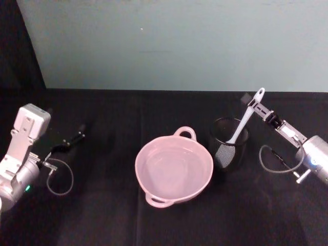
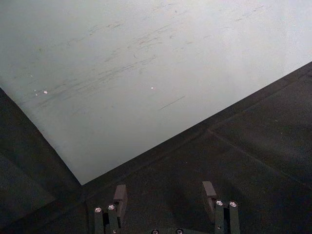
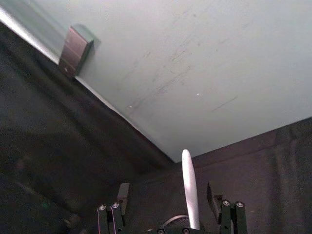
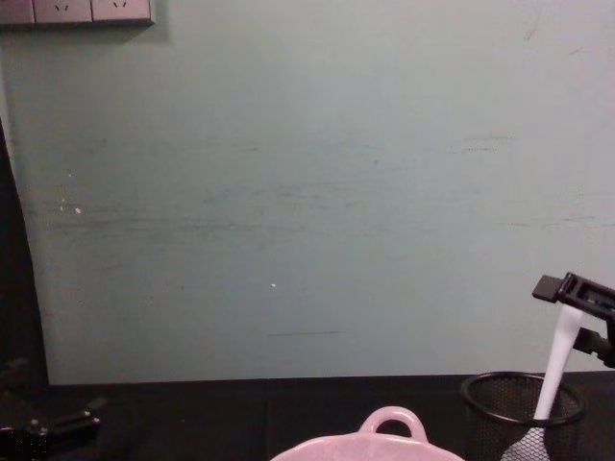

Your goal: Use the one hand to pick up the spoon and stir the clear water in the bowl.

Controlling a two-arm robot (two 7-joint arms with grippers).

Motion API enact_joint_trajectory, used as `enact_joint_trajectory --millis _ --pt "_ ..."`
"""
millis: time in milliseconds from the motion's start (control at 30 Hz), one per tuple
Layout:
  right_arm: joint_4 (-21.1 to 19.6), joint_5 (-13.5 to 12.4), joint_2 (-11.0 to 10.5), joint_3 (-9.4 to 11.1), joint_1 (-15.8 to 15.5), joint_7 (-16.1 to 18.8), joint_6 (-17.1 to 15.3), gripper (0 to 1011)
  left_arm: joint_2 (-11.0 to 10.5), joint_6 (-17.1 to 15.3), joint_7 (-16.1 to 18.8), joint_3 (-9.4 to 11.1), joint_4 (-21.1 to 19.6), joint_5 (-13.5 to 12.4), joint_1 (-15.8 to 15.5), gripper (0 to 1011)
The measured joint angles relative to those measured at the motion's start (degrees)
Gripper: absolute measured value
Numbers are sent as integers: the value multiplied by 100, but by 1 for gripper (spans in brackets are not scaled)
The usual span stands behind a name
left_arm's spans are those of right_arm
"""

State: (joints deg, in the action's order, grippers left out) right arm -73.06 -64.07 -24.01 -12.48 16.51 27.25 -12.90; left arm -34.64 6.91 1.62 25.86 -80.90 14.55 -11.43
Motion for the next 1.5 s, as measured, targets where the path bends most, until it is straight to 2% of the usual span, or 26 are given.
enact_joint_trajectory --millis 33,100,333,633,833,1100,1300,1500 --pt "56 -157 31 24 41 10 -132 1002 0 0 0 0 0 0 0 1005" --pt "99 -261 48 28 68 11 -213 1003 0 0 0 0 0 0 0 1005" --pt "117 -409 32 -25 73 56 -204 1003 0 0 0 0 0 0 0 1005" --pt "45 -229 -152 -177 19 235 192 1003 0 0 0 0 0 0 0 1005" --pt "243 -59 -271 -378 144 488 442 1003 0 0 0 0 0 0 0 1005" --pt "647 59 -307 -602 394 766 637 1000 0 0 0 0 0 0 0 1005" --pt "846 22 -287 -654 536 914 721 890 0 0 0 0 0 0 0 1005" --pt "940 -31 -267 -686 637 961 733 710 0 0 0 0 0 0 0 1005"
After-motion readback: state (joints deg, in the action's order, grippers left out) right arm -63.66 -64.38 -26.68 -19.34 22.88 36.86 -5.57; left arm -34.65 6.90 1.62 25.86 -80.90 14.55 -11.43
